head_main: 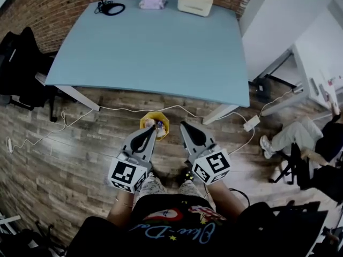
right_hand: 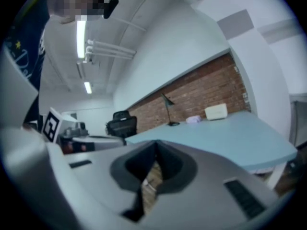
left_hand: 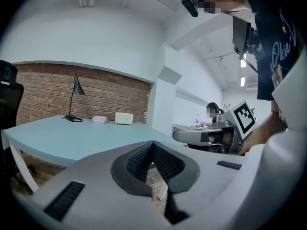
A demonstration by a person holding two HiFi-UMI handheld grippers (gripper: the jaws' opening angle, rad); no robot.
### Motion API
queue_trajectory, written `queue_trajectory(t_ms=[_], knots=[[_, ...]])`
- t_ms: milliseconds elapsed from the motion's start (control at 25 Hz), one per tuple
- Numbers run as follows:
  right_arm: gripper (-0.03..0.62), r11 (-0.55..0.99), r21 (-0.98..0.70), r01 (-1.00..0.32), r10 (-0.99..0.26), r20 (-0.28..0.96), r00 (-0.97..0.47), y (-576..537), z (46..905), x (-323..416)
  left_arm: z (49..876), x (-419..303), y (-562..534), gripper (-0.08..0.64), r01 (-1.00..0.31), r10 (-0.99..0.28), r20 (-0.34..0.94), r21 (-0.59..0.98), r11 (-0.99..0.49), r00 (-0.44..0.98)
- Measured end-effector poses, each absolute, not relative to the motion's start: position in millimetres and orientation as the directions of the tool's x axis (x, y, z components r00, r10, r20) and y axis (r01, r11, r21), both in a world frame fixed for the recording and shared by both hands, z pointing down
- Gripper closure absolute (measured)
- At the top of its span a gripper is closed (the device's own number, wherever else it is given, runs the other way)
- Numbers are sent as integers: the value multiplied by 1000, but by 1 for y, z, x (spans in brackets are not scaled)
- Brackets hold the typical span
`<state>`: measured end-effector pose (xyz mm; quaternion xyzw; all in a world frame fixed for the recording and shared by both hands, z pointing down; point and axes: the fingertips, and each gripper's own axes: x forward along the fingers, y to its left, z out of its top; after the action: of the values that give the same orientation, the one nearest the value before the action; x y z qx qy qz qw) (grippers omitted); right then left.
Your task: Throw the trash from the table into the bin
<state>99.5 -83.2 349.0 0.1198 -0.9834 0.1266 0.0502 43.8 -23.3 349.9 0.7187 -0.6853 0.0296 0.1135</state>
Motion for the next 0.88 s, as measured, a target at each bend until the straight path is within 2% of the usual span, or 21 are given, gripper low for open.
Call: queue_trajectory(t_ms=[400,880], knots=[[586,957,-205,-205,-198,56,-979,-71,295,125,308,77,-34,552,-980,-976,121,101,-171,183],[586,957,-190,-217,-217,19,-976,-67,275,145,296,89,-34,552,-976,-971,119,90,-198,208]])
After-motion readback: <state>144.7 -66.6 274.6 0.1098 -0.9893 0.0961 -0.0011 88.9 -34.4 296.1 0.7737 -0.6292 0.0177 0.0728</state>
